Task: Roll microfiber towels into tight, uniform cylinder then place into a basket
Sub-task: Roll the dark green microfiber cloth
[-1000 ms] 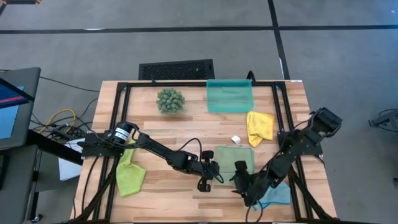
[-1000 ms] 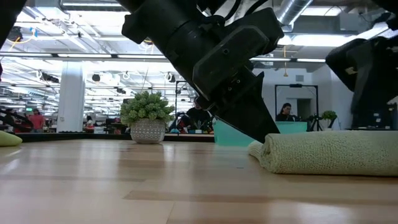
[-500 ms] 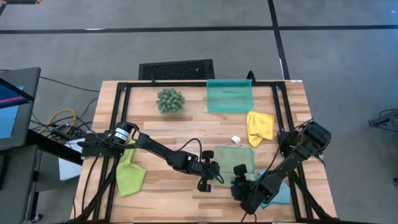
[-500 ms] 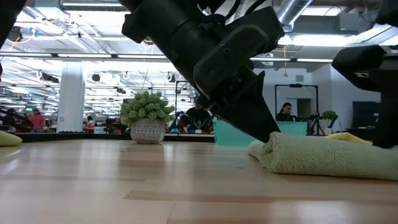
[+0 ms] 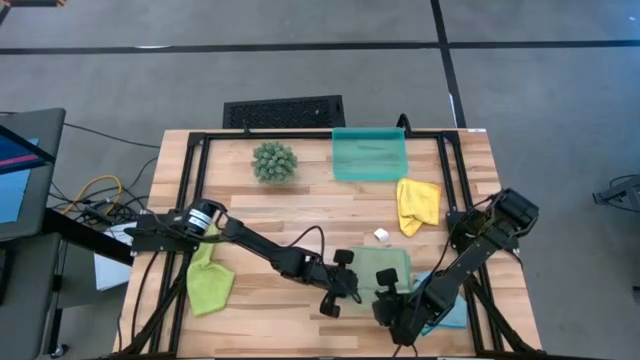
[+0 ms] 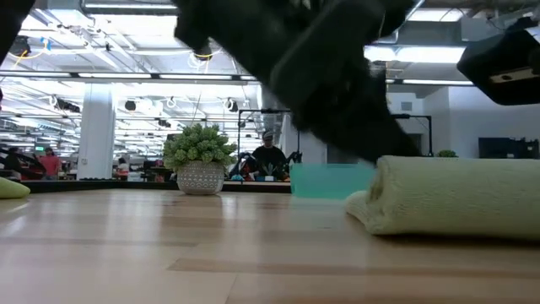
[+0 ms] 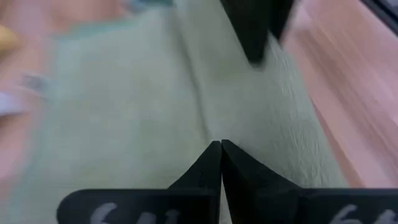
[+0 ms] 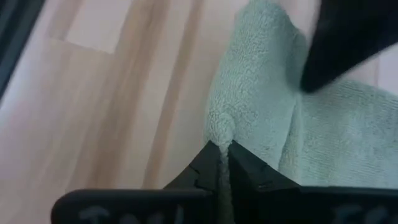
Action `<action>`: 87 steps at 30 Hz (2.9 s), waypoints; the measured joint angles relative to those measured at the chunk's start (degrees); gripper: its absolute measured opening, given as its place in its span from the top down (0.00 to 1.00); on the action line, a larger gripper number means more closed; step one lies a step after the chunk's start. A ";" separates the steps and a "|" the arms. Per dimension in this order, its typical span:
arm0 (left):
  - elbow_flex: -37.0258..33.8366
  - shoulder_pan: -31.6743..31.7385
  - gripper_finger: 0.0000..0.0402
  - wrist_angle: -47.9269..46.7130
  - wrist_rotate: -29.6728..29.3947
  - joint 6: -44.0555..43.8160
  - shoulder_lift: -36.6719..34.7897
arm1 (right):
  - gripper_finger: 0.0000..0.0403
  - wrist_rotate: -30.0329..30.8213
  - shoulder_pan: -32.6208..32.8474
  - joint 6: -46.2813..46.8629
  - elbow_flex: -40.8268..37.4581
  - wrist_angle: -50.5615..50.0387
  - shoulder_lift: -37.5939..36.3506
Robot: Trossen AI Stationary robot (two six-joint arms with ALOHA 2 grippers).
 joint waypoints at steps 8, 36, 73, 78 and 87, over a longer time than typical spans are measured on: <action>0.09 -0.30 1.00 0.89 6.95 2.96 1.50 | 0.96 -2.38 0.51 -0.76 -0.02 0.18 -0.30; -1.37 0.63 1.00 -6.56 -8.51 0.49 -0.44 | 0.94 -14.68 -2.56 4.75 -7.41 7.68 -6.52; 3.63 -6.02 1.00 -13.77 -15.51 5.30 -0.61 | 0.92 -26.39 -15.08 -6.06 -7.41 4.65 -5.93; 3.93 -6.86 1.00 -14.91 -18.80 5.96 -0.61 | 0.92 -26.36 -16.92 -6.48 -7.41 4.26 -5.93; 10.75 -9.83 1.00 -28.30 -29.80 1.28 -0.61 | 0.80 -26.17 -19.57 -5.83 -7.41 4.23 -5.93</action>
